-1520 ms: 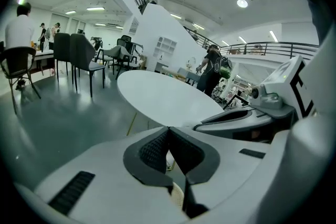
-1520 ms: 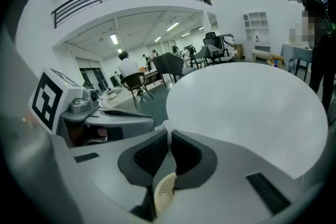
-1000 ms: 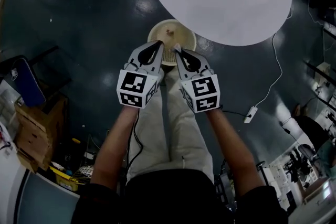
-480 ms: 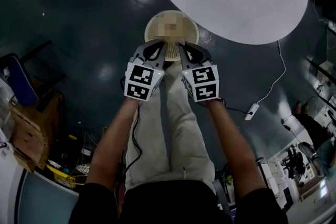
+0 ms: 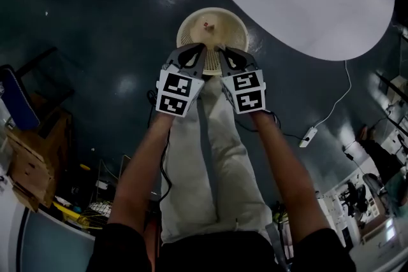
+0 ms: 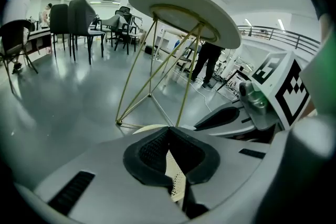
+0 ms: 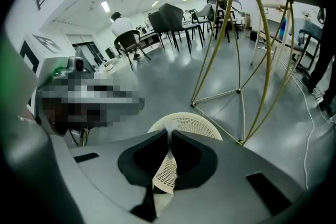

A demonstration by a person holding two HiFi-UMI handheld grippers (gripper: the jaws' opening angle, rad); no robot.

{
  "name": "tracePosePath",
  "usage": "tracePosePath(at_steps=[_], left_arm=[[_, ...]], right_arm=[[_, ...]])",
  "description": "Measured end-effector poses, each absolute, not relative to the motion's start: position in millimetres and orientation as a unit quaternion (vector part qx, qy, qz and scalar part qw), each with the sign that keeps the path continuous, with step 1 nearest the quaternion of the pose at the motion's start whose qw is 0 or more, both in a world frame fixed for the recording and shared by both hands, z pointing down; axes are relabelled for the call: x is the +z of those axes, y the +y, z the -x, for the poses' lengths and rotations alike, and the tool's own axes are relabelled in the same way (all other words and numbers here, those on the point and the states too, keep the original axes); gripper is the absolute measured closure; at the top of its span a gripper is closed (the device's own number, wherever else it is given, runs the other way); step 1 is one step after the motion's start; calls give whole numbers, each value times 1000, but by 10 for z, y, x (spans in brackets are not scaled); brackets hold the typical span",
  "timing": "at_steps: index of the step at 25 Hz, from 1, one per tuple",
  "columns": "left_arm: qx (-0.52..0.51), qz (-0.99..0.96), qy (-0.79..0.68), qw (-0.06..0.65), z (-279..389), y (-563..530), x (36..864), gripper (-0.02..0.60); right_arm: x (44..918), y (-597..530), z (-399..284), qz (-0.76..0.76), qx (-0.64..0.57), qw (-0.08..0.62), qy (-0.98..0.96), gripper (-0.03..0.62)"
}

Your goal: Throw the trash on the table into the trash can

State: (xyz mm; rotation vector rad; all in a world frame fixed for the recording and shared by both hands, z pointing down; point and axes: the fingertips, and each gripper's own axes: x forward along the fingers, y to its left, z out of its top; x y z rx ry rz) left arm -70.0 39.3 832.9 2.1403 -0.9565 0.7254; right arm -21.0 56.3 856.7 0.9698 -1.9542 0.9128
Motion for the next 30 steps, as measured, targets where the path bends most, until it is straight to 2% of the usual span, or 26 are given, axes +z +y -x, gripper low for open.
tracePosePath(at_steps=[10,14,16,30], left_arm=[[278,-813,-376,347,789,436,8730,566],[283,-813,-370,349,792,482,8835,566],[282,-813,-369,351,780,514,8830,566],[285,-818,-363,345,732,581,8104,566]], right_arm=[[9052,529,320,-358,351,410,-762,554],[9249,566,305,-349,359,422,-756,497],[9253,573,258,-354,359,421,-754,496],[8322,594,179,-372,360,382,-765,533]])
